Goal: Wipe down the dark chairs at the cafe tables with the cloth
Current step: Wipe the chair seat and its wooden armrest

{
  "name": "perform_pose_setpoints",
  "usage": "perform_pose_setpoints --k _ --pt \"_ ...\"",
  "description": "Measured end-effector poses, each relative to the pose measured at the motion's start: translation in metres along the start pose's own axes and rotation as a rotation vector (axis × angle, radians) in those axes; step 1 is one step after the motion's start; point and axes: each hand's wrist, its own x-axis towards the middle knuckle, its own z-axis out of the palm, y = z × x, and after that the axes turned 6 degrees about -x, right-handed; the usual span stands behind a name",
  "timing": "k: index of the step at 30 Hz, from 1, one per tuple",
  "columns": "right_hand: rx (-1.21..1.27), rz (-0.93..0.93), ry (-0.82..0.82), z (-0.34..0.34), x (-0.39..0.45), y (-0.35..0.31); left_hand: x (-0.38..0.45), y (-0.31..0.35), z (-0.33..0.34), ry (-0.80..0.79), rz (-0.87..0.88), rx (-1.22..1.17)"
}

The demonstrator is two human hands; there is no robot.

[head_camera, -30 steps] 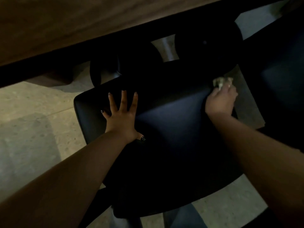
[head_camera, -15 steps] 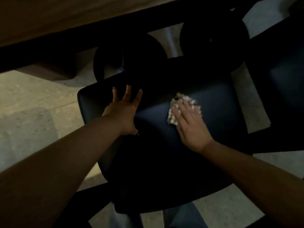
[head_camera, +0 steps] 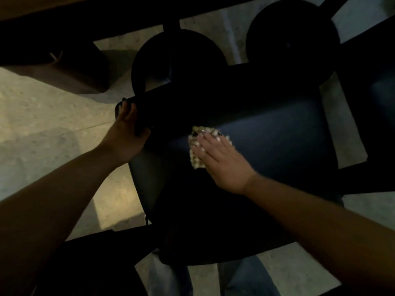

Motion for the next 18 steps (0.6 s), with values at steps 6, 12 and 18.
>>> perform_pose_setpoints --k 6,12,18 --pt "-0.046 0.511 0.149 -0.018 0.043 0.079 -0.007 -0.008 -0.004 -0.023 -0.064 -0.005" --pt "0.051 0.383 0.176 0.006 0.079 -0.041 -0.023 -0.027 0.002 0.054 -0.306 -0.303" --pt "-0.020 -0.152 -0.032 0.006 0.076 -0.048 -0.028 -0.037 -0.001 0.143 -0.475 -0.869"
